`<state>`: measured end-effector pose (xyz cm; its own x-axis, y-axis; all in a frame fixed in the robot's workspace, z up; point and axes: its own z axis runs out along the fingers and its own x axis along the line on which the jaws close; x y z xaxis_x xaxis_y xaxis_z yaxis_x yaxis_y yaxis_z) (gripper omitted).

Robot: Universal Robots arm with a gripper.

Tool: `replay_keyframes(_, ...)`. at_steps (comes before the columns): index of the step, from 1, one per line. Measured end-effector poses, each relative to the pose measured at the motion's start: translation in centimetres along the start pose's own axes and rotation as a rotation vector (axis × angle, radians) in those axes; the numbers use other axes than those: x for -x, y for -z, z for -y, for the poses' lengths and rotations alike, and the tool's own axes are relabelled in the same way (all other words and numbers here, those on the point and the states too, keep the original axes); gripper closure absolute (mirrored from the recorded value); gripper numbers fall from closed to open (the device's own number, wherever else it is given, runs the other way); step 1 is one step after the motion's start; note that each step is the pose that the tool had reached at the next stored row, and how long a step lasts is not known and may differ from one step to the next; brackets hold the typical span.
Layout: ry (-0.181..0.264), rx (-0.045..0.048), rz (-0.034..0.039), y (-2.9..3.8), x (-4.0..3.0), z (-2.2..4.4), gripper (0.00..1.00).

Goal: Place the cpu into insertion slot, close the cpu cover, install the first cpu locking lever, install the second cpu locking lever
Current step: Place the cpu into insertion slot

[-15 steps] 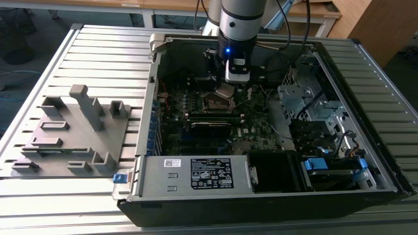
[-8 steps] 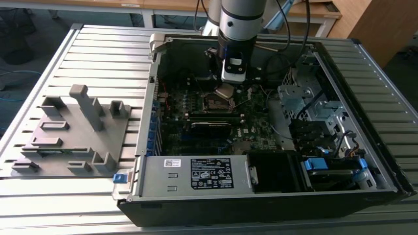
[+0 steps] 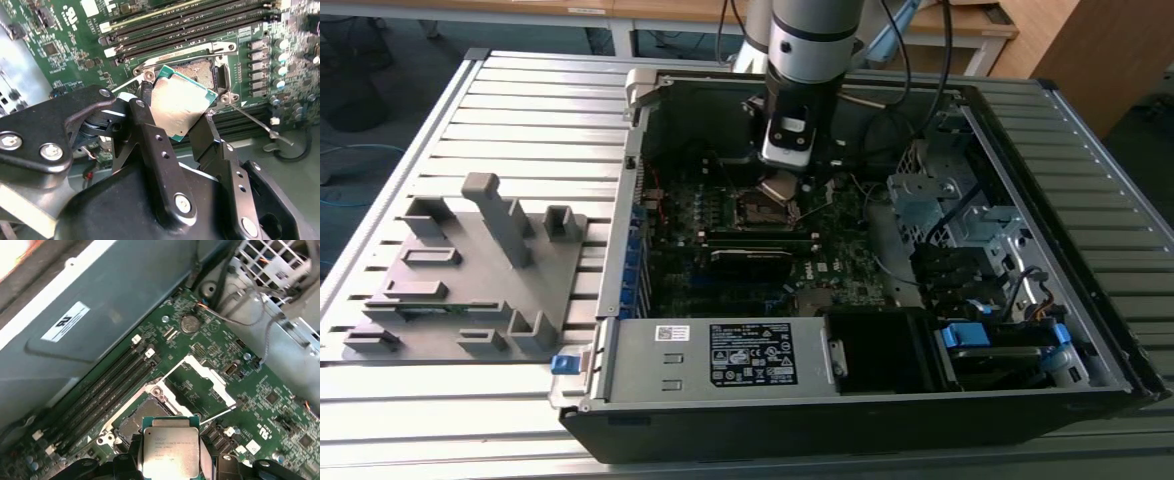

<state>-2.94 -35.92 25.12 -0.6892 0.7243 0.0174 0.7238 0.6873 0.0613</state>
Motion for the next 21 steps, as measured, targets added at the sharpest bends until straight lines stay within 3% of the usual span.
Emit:
replay_keyframes(11,-0.149,0.0026,0.0091,-0.05,0.00,0.00,0.46)
replay_keyframes(21,-0.153,0.0022,0.0100,-0.05,0.00,0.00,0.46)
